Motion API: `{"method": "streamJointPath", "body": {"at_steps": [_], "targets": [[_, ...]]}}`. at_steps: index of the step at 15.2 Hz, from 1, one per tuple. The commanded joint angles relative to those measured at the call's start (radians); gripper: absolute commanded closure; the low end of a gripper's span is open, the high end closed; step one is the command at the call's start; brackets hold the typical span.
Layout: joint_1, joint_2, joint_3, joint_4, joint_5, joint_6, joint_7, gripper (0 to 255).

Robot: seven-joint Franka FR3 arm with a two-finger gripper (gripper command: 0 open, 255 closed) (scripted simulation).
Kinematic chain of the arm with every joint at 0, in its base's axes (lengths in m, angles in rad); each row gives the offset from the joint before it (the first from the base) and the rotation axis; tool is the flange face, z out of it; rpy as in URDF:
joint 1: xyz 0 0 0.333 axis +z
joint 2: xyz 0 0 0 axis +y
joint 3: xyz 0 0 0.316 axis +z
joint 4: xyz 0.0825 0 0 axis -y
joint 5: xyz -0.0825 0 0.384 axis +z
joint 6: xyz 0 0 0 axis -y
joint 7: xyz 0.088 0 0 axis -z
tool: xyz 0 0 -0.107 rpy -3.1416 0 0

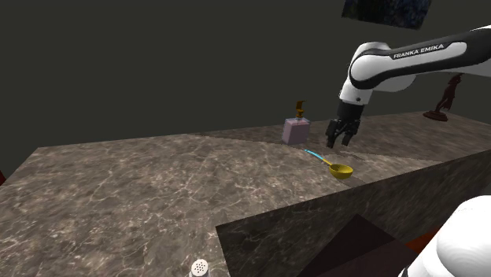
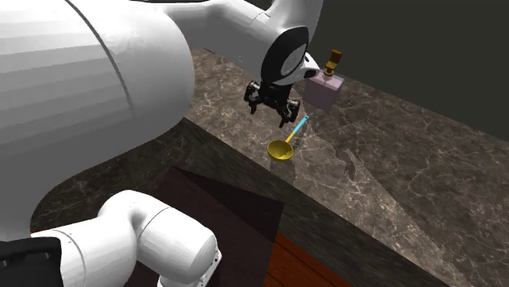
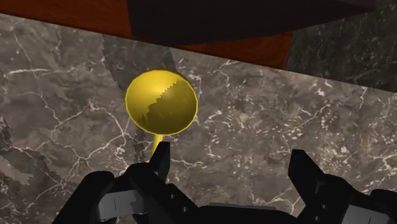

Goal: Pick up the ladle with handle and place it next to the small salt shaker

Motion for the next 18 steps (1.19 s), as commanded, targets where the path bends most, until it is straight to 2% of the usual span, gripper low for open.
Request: {"method": "streamJointPath", "body": {"at_steps": [1, 9, 18], "targets": [[-0.009, 0.064, -0.029, 0.010, 0.012, 0.048, -0.014, 0], [-0.038, 0.335, -0.132, 0.065, 0.117, 0.220, -0.098, 0], [-0.032, 0.394, -0.130, 0.009, 0.153, 0.329, -0.124, 0]]}}
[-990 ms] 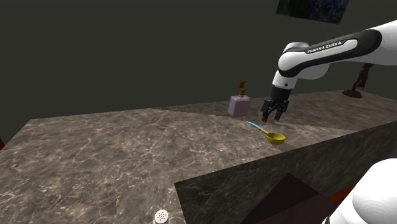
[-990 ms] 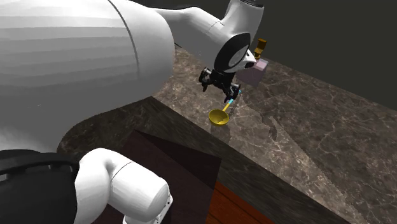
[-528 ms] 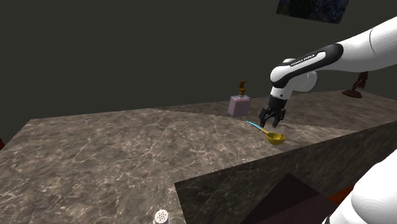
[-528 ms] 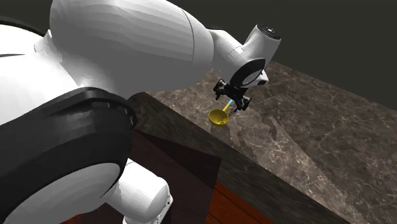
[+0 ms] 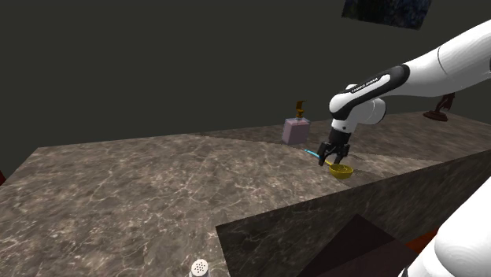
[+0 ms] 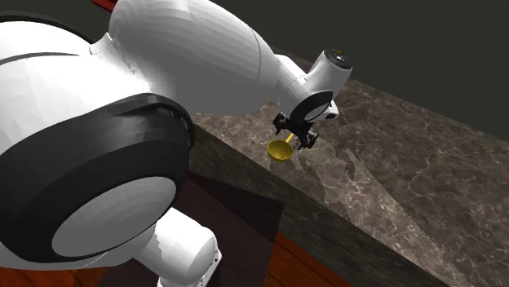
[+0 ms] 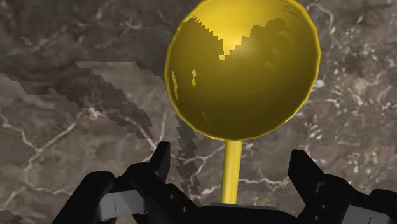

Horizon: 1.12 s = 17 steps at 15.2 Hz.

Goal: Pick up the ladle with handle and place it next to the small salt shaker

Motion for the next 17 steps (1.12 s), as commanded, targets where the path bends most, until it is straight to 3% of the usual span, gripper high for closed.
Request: {"method": "streamJointPath", "body": {"at_steps": [1, 7, 8, 17], "targets": [[0.002, 0.006, 0.001, -0.007, 0.005, 0.013, -0.001, 0], [0.002, 0.006, 0.001, -0.007, 0.005, 0.013, -0.001, 0], [0.002, 0.006, 0.001, -0.007, 0.005, 0.013, -0.001, 255], [0.002, 0.006, 0.001, -0.007, 0.005, 0.013, -0.001, 255]]}}
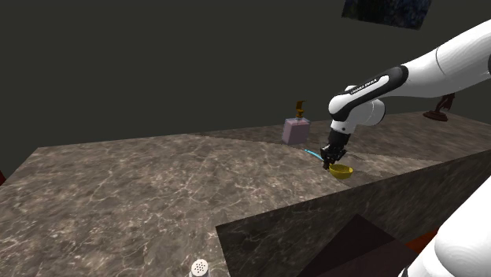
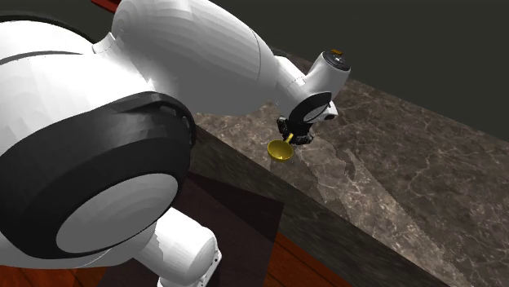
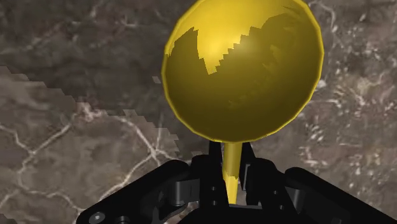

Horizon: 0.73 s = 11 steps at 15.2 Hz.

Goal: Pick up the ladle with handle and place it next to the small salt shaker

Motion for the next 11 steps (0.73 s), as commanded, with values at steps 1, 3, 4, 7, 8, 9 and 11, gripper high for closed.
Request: {"method": "streamJointPath", "body": {"at_steps": [1, 3, 4, 7, 8, 9, 11], "targets": [[-0.001, -0.009, 0.000, 0.004, -0.006, -0.014, 0.005, 255], [-0.002, -0.027, 0.001, 0.015, -0.016, -0.041, 0.015, 255], [-0.002, -0.036, 0.002, 0.021, -0.021, -0.054, 0.020, 255], [-0.003, -0.061, 0.004, 0.039, -0.034, -0.095, 0.033, 255], [-0.004, -0.069, 0.004, 0.045, -0.037, -0.108, 0.038, 255], [-0.004, -0.076, 0.005, 0.052, -0.041, -0.122, 0.042, 255], [-0.005, -0.090, 0.007, 0.066, -0.048, -0.149, 0.049, 255]]}}
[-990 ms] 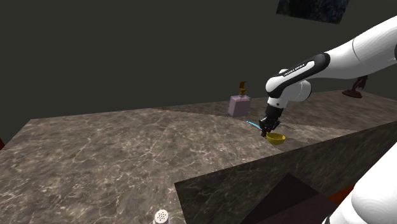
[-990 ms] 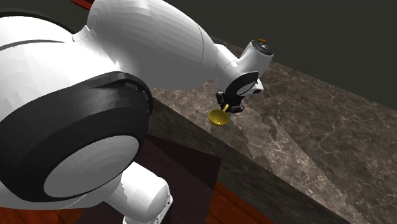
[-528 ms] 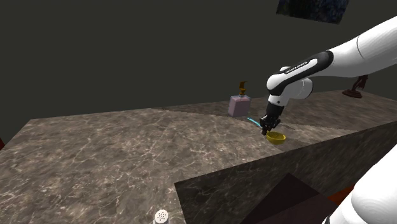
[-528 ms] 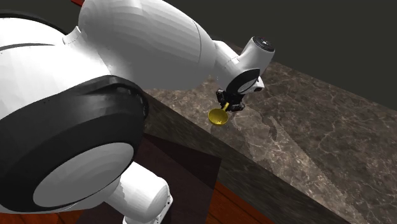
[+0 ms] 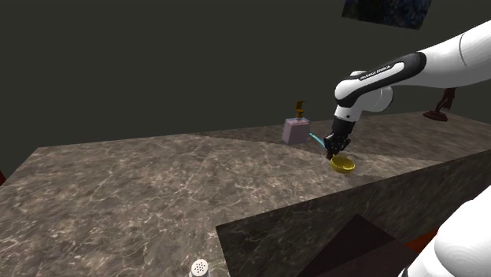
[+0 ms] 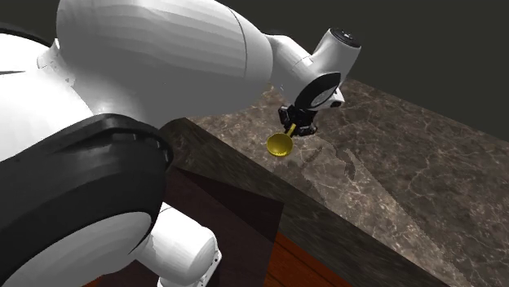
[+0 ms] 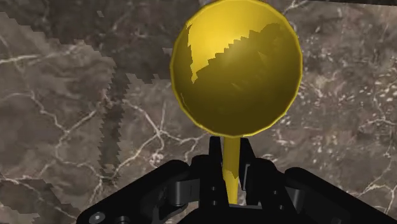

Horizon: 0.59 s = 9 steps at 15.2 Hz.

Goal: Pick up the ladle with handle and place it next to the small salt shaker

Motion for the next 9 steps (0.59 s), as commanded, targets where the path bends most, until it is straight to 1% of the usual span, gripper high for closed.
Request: {"method": "streamJointPath", "body": {"at_steps": [1, 9], "targets": [[-0.001, -0.012, 0.001, 0.017, -0.006, -0.028, 0.007, 255], [-0.003, -0.058, 0.008, 0.084, -0.025, -0.137, 0.033, 255]]}}
